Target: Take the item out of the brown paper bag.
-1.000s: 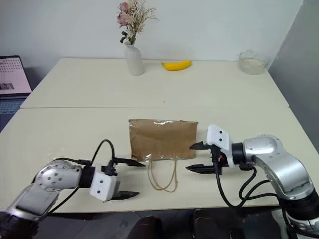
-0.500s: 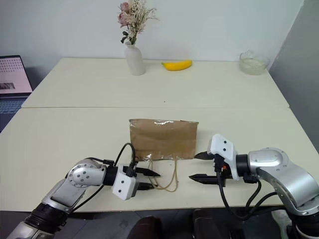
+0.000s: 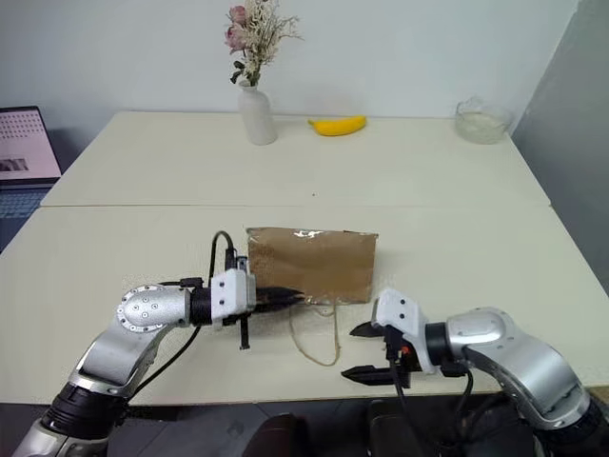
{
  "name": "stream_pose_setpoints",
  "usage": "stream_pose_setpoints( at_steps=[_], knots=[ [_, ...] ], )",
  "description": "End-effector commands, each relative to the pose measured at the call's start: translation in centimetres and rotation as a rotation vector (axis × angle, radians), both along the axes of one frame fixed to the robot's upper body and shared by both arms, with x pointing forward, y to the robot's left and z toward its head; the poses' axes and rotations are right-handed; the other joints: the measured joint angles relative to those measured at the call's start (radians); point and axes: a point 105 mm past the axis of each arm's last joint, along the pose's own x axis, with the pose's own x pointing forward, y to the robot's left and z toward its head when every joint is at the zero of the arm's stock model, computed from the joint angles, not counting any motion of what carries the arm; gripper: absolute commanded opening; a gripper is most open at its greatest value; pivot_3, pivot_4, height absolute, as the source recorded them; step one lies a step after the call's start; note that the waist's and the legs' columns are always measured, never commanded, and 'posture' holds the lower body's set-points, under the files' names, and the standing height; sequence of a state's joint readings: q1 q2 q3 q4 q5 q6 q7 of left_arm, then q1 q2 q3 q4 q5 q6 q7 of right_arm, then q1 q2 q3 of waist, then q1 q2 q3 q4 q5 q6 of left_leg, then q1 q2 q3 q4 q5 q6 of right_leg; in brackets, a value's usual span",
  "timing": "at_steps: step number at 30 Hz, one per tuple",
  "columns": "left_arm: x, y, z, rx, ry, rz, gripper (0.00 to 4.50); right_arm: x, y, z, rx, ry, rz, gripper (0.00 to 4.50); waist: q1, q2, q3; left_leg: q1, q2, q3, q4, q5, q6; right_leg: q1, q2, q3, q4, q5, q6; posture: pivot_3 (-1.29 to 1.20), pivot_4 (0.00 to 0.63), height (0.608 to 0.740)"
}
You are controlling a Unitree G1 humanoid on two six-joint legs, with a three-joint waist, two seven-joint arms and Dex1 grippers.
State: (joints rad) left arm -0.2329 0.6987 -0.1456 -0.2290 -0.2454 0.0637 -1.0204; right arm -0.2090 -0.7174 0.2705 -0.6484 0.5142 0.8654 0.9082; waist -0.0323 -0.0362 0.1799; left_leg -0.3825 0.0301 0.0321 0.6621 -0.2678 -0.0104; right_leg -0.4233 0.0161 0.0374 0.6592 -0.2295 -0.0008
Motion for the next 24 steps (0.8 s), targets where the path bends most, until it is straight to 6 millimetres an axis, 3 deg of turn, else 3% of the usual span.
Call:
stream_pose_setpoints(
  at_steps=[1,8,13,16,21,24],
  knots=[
    [0.2,-0.3,2.2,-0.067,-0.026,0.031,0.03,0.8,1.8,-0.8,0.001,-0.02,0.009,3.45,0.0,0.0,0.0,0.0,0.0,0.0,0.0,0.0,0.0,0.0,0.0,0.0,0.0,0.0,0.0,0.0,0.15,0.74],
    [0.8,-0.2,3.4,-0.127,-0.006,0.087,0.03,2.5,5.4,-2.4,0.007,-0.022,0.0,3.45,0.0,0.0,0.0,-0.001,0.0,0.0,0.0,0.0,0.0,0.0,0.0,0.0,0.0,0.0,0.0,0.0,0.15,0.74],
    [1.2,-0.3,3.9,-0.139,-0.011,0.1,0.03,3.1,5.6,-4.9,-0.058,-0.008,-0.041,3.45,0.001,-0.001,0.0,-0.001,0.0,0.0,0.0,0.0,0.0,0.0,0.0,0.0,0.0,0.0,0.0,0.0,0.15,0.74],
    [1.6,-0.2,4.3,-0.152,-0.021,0.114,0.0,3.2,5.4,-5.2,-0.064,-0.019,-0.056,2.79,0.001,-0.001,-0.001,0.0,0.0,0.0,0.0,0.0,0.0,0.0,0.0,0.001,0.0,0.0,0.0,0.0,0.15,0.74],
    [3.0,0.0,5.6,-0.206,-0.034,0.17,0.0,3.5,4.6,-5.5,-0.088,-0.053,-0.062,0.96,0.002,-0.002,-0.001,0.0,-0.001,0.0,0.0,0.0,0.0,0.0,0.0,0.0,0.0,0.0,0.0,0.0,0.15,0.74],
    [4.2,-0.7,7.8,-0.29,-0.038,0.216,0.0,3.9,4.1,-6.2,-0.121,-0.08,-0.079,0.04,0.003,-0.002,-0.001,0.0,-0.001,0.0,0.0,0.0,0.0,0.0,0.0,0.001,0.0,0.0,0.0,0.0,0.15,0.74]
  ],
)
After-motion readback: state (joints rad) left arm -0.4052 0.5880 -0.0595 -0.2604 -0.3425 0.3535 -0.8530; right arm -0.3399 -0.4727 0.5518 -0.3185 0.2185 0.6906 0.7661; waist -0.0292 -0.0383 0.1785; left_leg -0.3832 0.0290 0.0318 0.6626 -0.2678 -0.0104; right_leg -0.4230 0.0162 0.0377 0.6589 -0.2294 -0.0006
